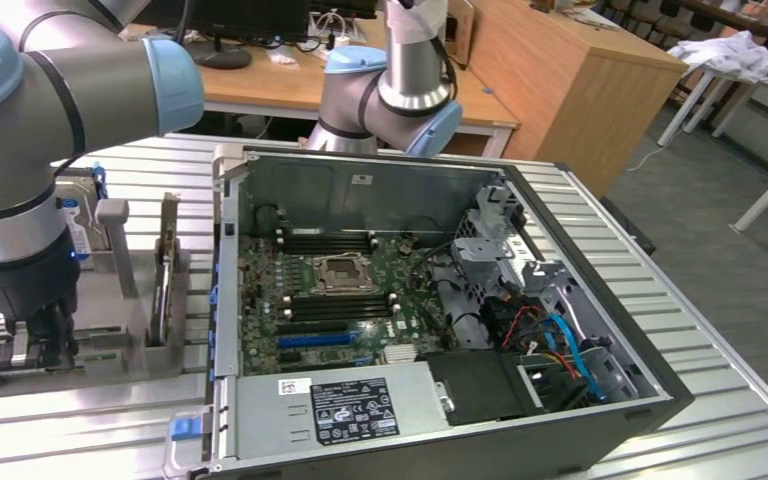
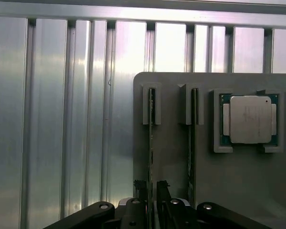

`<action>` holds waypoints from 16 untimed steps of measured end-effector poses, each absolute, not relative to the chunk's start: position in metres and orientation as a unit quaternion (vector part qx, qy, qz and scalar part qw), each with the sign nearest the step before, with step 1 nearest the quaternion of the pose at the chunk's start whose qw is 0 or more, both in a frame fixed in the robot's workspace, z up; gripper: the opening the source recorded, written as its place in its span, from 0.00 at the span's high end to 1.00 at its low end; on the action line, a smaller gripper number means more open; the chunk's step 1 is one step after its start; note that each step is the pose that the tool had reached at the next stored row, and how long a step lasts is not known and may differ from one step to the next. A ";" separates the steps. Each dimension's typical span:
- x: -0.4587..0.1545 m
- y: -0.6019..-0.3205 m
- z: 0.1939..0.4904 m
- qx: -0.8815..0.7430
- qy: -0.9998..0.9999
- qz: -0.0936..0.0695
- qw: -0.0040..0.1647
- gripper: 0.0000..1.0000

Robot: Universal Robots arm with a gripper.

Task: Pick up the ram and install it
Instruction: 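Pick up the ram and move it above insertion slot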

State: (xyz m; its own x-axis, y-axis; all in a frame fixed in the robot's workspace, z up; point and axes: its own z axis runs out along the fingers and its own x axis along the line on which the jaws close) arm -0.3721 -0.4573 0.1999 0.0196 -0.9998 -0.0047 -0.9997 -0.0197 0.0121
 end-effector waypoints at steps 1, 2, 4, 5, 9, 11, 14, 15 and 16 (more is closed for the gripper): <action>-0.372 -0.457 0.200 0.714 -0.700 -0.006 0.003 0.77; -0.372 -0.457 0.200 0.714 -0.700 -0.006 0.003 0.77; -0.372 -0.457 0.200 0.714 -0.700 -0.006 0.003 0.77; -0.372 -0.457 0.200 0.714 -0.700 -0.006 0.003 0.77; -0.372 -0.457 0.201 0.714 -0.700 -0.006 0.003 0.77; -0.372 -0.457 0.201 0.714 -0.700 -0.006 0.003 0.77; -0.372 -0.457 0.201 0.714 -0.700 -0.006 0.003 0.78; -0.372 -0.457 0.201 0.714 -0.700 -0.006 0.003 0.78; -0.372 -0.457 0.201 0.714 -0.700 -0.006 0.003 0.85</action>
State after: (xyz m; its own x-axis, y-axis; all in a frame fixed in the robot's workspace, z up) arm -0.3719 -0.4574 0.2006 0.0197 -0.9998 -0.0049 -0.9997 -0.0198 0.0124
